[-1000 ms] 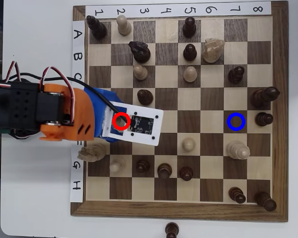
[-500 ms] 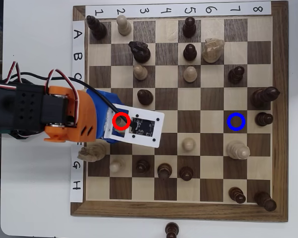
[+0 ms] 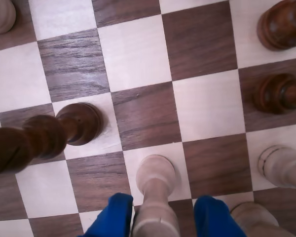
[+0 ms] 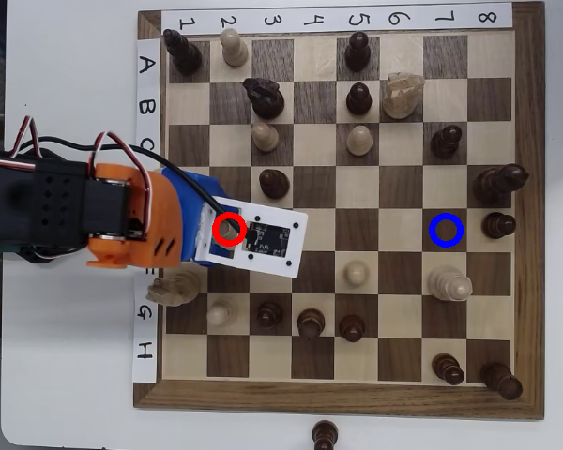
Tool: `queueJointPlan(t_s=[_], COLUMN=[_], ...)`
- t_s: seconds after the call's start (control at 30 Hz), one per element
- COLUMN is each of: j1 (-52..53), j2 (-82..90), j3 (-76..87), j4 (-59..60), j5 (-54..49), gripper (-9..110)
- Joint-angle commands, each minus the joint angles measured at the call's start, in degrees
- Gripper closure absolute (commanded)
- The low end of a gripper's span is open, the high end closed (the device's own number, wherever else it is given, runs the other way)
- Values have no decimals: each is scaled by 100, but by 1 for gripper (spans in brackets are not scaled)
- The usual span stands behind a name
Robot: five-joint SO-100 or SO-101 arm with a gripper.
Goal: Move the piece to destination
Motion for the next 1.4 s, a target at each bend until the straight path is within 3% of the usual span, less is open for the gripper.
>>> queueJointPlan(t_s=[0.0,0.83,0.97,1.37], j1=[-141,-35,44,281], j2=[18,272,272,527], j3=[0,-53,-53,-220], j4=[-176,-360,-193,-158], j5=[1600,1652,1898,1749], gripper=[85,89,101,101])
